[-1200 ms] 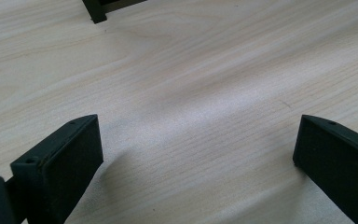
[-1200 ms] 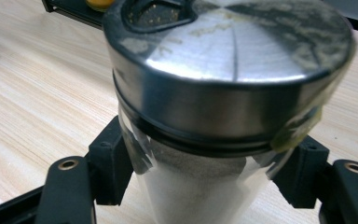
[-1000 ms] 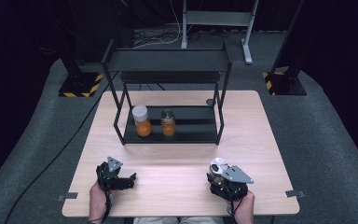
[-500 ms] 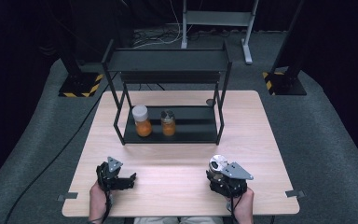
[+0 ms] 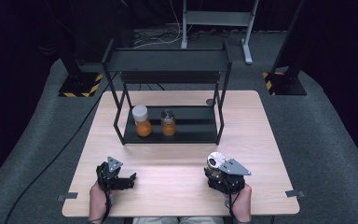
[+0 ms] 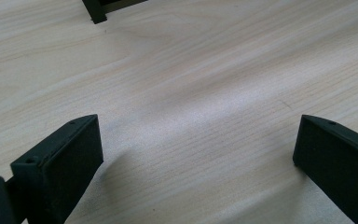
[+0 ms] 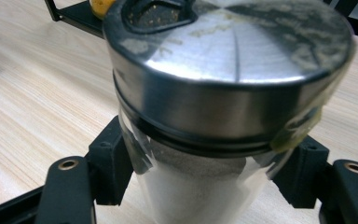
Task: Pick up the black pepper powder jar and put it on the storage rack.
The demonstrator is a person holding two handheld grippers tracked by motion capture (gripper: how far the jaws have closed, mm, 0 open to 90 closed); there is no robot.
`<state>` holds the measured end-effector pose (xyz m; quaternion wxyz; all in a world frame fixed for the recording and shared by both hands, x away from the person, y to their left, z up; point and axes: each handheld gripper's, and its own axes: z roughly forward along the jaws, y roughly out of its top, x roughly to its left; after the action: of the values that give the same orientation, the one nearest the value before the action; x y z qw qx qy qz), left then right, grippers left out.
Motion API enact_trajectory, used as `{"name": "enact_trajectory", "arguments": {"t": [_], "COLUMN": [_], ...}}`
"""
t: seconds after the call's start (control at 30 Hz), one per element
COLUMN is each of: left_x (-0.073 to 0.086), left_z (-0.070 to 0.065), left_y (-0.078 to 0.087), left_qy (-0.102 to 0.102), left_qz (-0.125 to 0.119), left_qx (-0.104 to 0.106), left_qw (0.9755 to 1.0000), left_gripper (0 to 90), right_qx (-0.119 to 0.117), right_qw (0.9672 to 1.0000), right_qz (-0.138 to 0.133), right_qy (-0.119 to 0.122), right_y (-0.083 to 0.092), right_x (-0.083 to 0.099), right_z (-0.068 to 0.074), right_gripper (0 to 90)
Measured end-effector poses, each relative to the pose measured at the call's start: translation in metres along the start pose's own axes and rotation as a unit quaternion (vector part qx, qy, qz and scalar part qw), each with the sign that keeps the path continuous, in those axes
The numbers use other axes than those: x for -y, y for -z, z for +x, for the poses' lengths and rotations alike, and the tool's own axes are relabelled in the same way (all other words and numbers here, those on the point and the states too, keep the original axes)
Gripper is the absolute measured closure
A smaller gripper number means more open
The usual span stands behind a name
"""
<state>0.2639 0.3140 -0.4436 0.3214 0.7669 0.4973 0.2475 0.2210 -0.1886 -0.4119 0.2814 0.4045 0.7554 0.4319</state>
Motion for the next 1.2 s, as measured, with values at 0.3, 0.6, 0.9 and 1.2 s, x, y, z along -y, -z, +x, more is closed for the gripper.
{"name": "enact_trajectory", "arguments": {"t": [0.3, 0.6, 0.9, 1.2], "left_x": [0.0, 0.0, 0.0, 0.0], "left_z": [0.0, 0.001, 0.001, 0.0], "left_y": [0.0, 0.0, 0.0, 0.0], "left_qy": [0.0, -0.002, -0.002, -0.002], "left_qz": [0.0, 0.001, 0.001, 0.0], "left_qx": [0.001, 0.001, 0.001, 0.001], "left_qw": [1.0, 1.0, 1.0, 1.0], "left_gripper": [1.1, 1.1, 1.1, 1.1], "right_qx": [-0.005, -0.01, -0.013, -0.014], "right_qw": [1.0, 0.9999, 0.9998, 0.9997], "right_qz": [-0.003, -0.003, -0.004, -0.005], "right_qy": [-0.006, -0.013, -0.014, -0.017], "right_y": [-0.005, -0.01, -0.015, -0.02], "right_x": [-0.003, -0.005, -0.009, -0.013], "right_z": [-0.004, -0.008, -0.01, -0.012], "right_gripper": [30.4, 30.4, 30.4, 30.3]}}
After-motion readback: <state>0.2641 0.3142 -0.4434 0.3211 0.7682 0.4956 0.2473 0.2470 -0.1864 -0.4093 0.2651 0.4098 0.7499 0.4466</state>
